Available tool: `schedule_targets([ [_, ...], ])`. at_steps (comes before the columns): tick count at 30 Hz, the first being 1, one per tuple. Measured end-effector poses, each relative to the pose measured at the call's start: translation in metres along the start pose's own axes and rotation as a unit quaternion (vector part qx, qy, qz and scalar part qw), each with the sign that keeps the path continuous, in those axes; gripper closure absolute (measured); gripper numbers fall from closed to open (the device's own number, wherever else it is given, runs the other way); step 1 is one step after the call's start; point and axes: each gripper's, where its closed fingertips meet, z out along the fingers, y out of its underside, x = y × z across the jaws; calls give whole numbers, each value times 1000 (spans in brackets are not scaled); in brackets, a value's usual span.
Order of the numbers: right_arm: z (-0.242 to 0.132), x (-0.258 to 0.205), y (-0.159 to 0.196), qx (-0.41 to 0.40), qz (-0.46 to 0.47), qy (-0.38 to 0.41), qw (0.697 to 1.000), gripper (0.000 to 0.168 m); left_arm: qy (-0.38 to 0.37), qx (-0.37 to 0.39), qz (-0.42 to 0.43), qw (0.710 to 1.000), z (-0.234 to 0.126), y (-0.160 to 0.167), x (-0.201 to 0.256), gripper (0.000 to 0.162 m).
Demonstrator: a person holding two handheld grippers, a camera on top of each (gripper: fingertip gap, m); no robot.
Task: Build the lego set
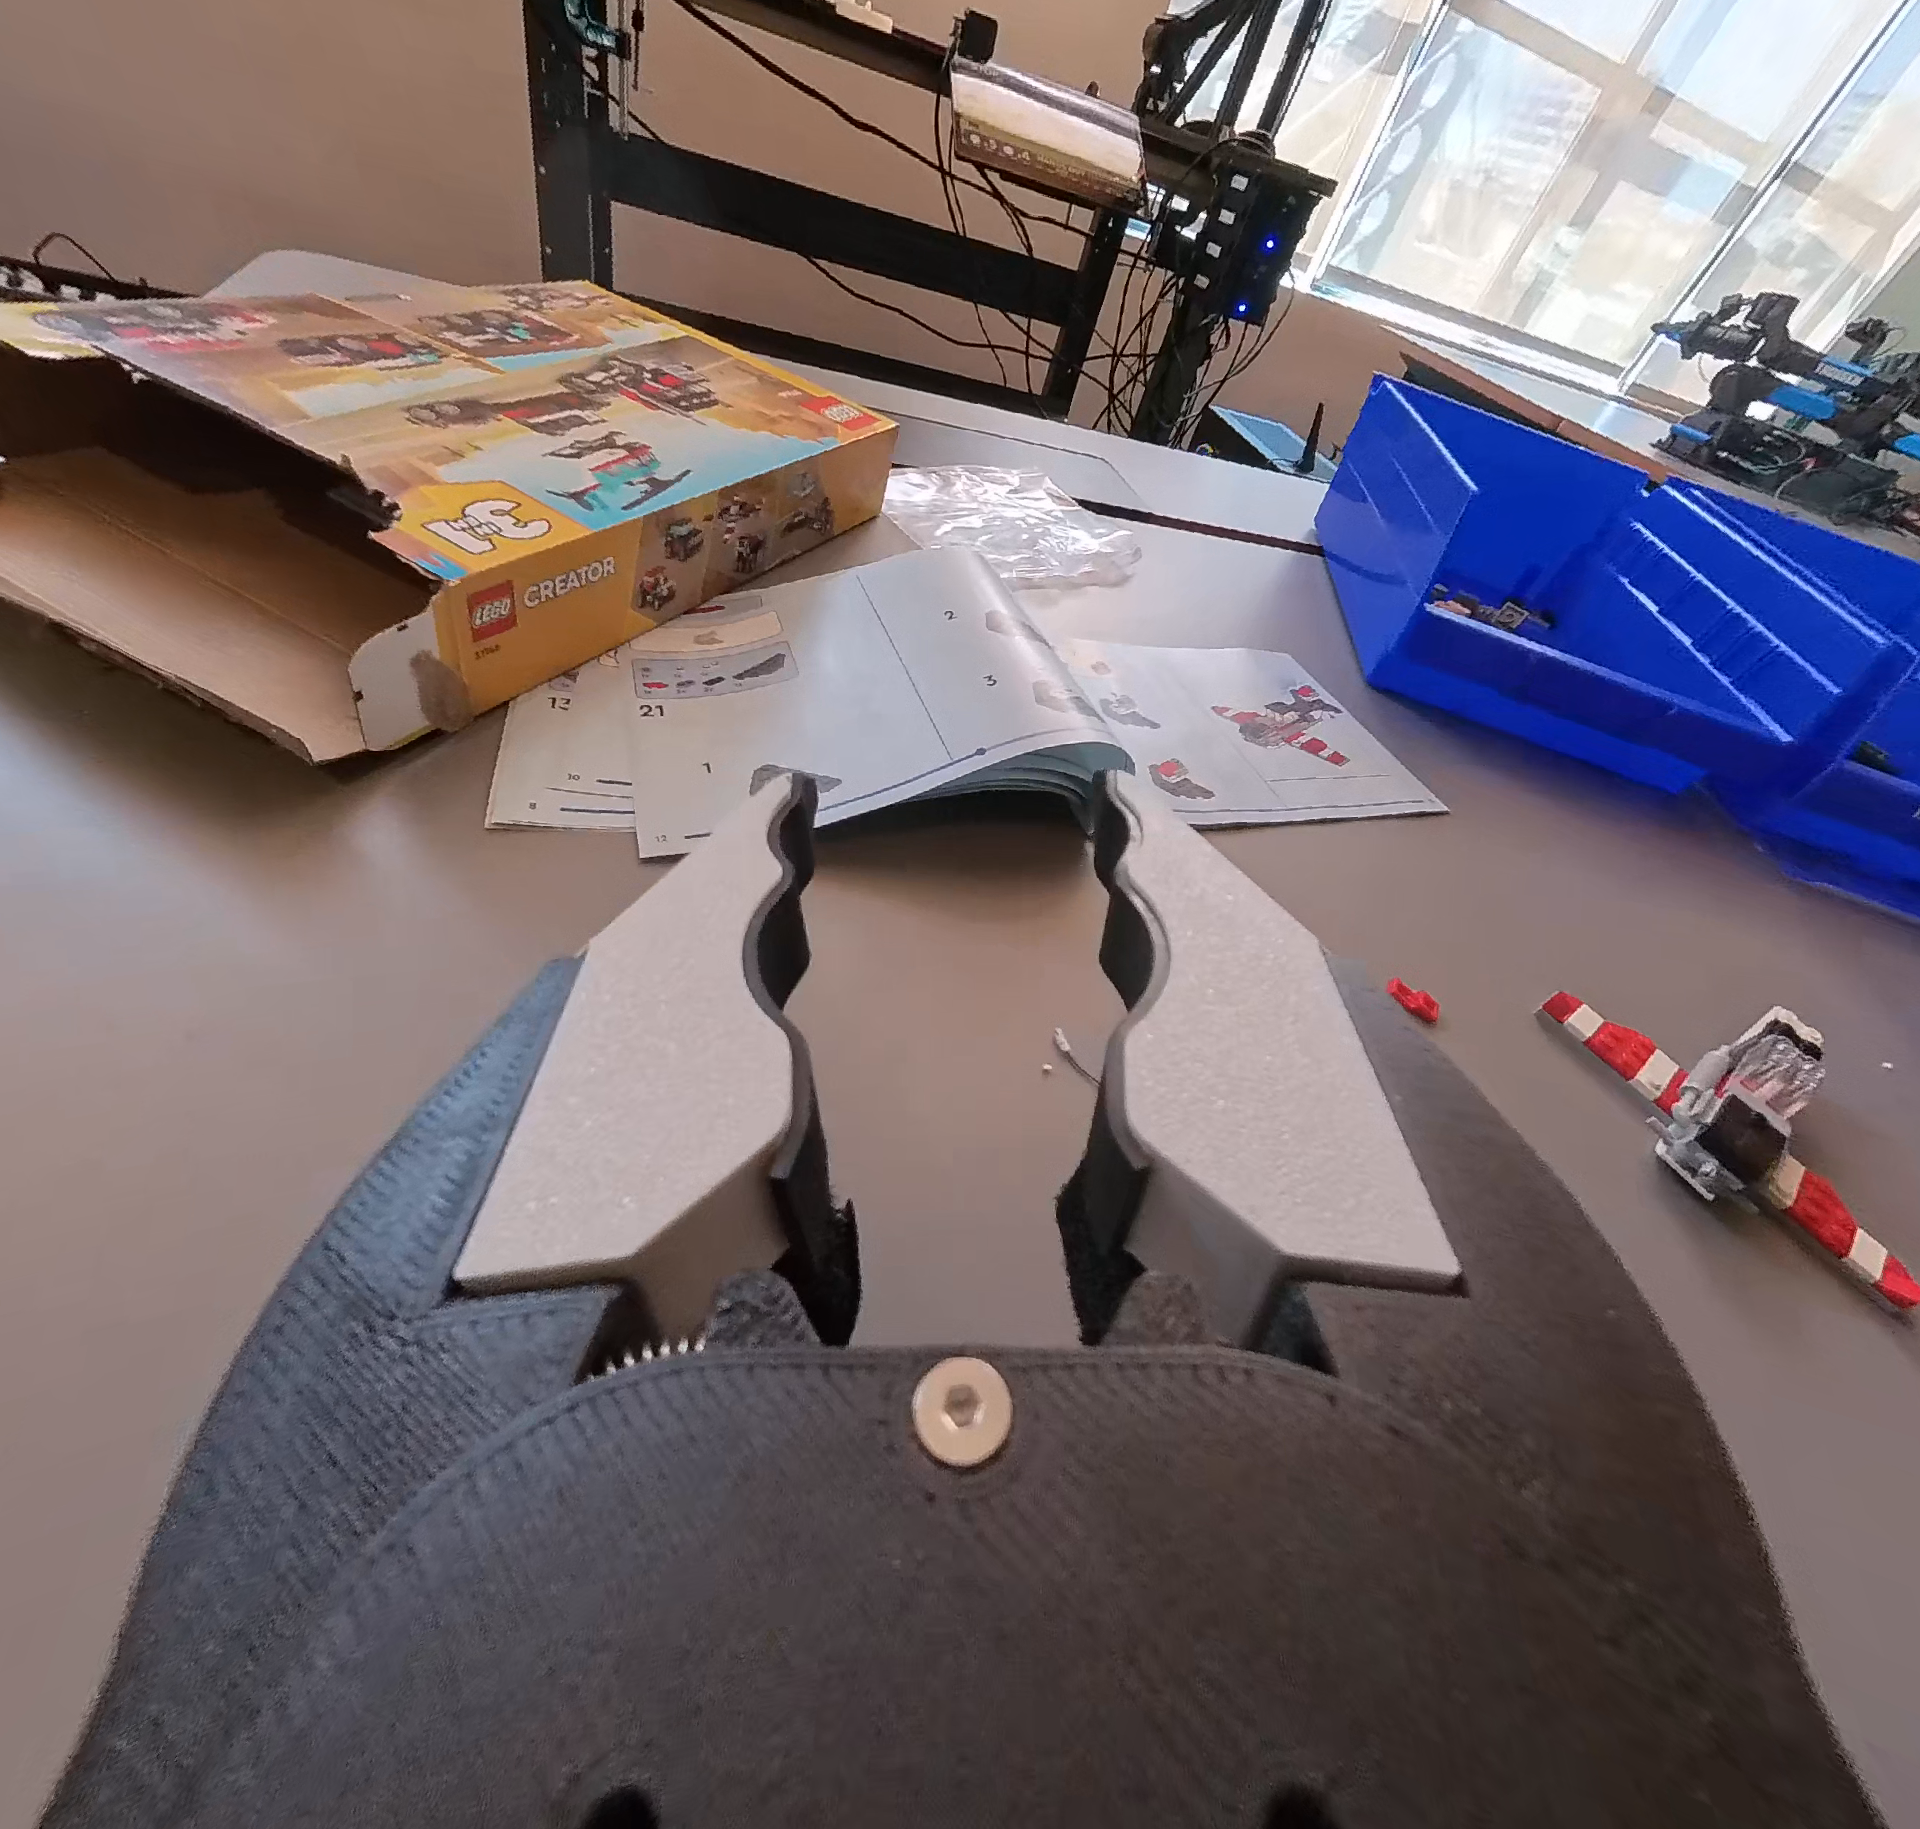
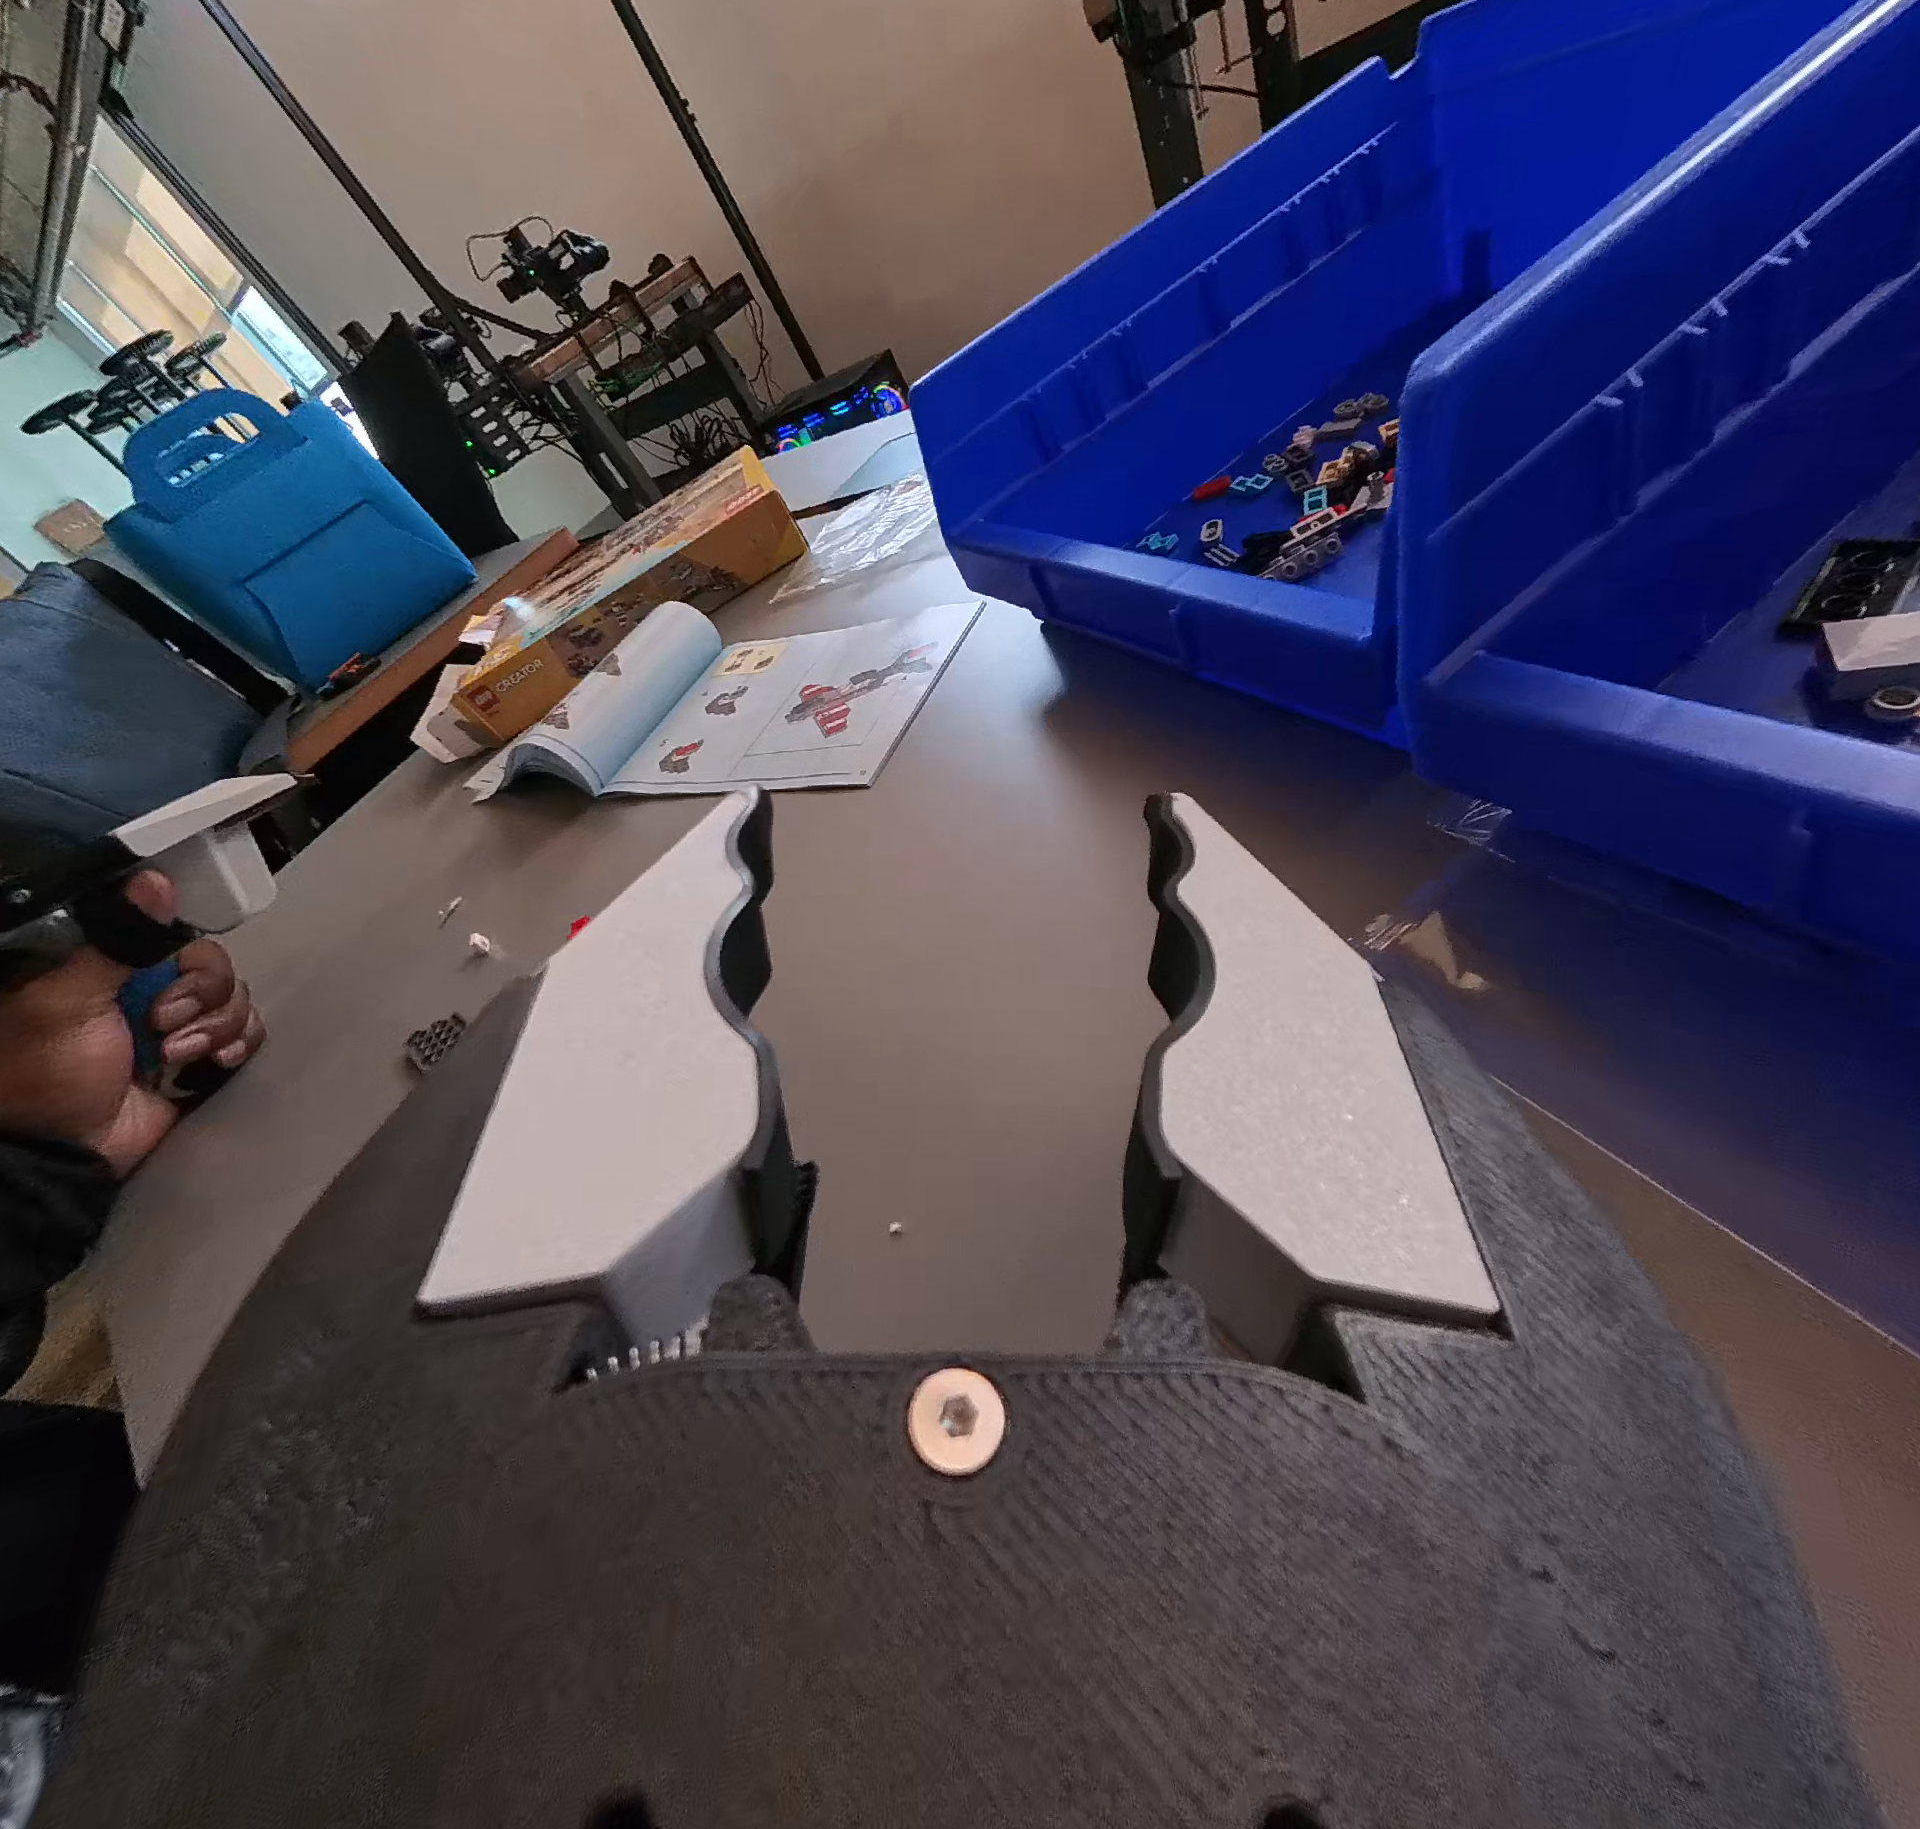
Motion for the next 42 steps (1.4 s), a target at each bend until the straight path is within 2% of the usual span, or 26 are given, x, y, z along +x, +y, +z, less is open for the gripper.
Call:
schedule_targets([
  [12,11,-1,11,-44,-17,11,999,99,-5,-14,-14,1000,3,3,-4,107],
  [20,12,-2,11,-46,-4,-7,999,100,18,-10,-76,997,18,0,-3,104],
  [23,12,-4,13,-54,-4,-12,998,99,38,-18,-45,998,21,0,18,104],
  [27,15,-2,13,-57,4,-11,998,100,93,-55,15,994,35,-1,79,103],
  [31,19,2,13,-66,27,-20,997,102,171,-87,72,979,67,-23,164,104],
  [36,15,3,9,-56,63,-48,995,103,236,-154,166,945,138,-52,259,104],
  [42,19,-7,17,-90,59,-89,990,104,199,-310,259,893,250,-28,316,107],
])
